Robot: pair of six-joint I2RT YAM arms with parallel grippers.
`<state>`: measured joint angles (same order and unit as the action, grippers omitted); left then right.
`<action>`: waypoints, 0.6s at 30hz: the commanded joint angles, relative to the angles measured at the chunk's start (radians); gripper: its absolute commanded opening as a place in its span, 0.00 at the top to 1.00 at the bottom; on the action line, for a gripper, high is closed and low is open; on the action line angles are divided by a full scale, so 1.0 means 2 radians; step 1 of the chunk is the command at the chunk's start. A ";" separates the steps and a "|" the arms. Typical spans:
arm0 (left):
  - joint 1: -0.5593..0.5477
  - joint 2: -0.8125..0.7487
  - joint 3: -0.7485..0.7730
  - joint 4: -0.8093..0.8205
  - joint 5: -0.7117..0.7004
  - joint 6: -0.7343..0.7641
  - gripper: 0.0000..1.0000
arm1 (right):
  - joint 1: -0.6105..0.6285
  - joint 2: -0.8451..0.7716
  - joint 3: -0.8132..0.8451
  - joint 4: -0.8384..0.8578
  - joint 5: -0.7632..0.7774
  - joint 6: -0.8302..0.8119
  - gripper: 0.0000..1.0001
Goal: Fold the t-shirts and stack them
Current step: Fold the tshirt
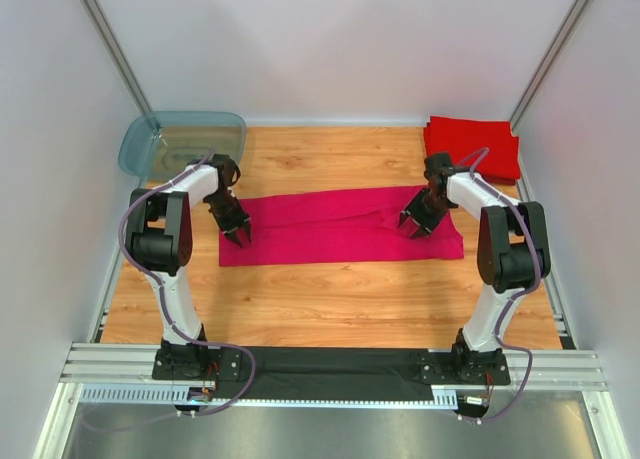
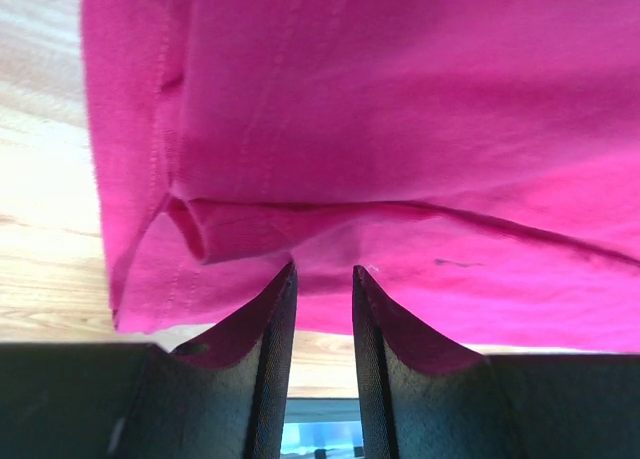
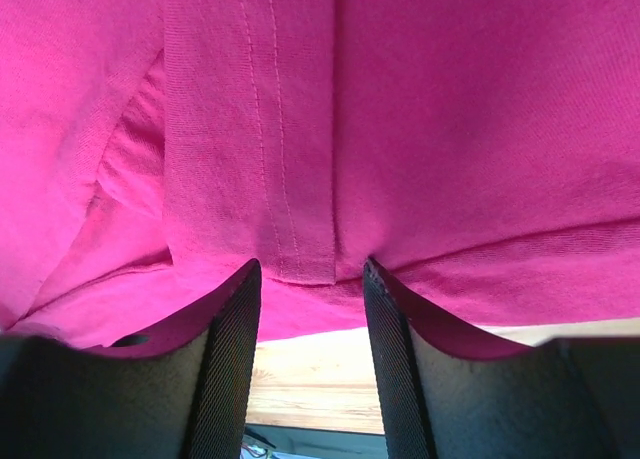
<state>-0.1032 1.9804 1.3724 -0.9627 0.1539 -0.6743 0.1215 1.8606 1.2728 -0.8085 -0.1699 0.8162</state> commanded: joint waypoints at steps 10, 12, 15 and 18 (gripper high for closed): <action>0.001 -0.013 -0.023 -0.017 -0.032 0.006 0.64 | 0.011 0.002 0.044 0.018 -0.004 -0.004 0.93; 0.001 -0.015 -0.026 -0.018 -0.034 0.004 0.65 | 0.014 0.002 0.049 0.021 -0.006 -0.002 0.98; 0.001 -0.015 -0.024 -0.020 -0.036 0.003 0.65 | 0.014 0.012 0.062 0.020 -0.014 -0.002 1.00; 0.001 -0.014 -0.021 -0.029 -0.051 0.002 0.64 | 0.017 0.022 0.078 0.023 -0.021 -0.005 1.00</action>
<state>-0.1032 1.9762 1.3373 -0.9897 0.1108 -0.6750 0.1467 1.8778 1.3773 -0.7933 -0.1894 0.8150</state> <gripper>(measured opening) 0.356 0.008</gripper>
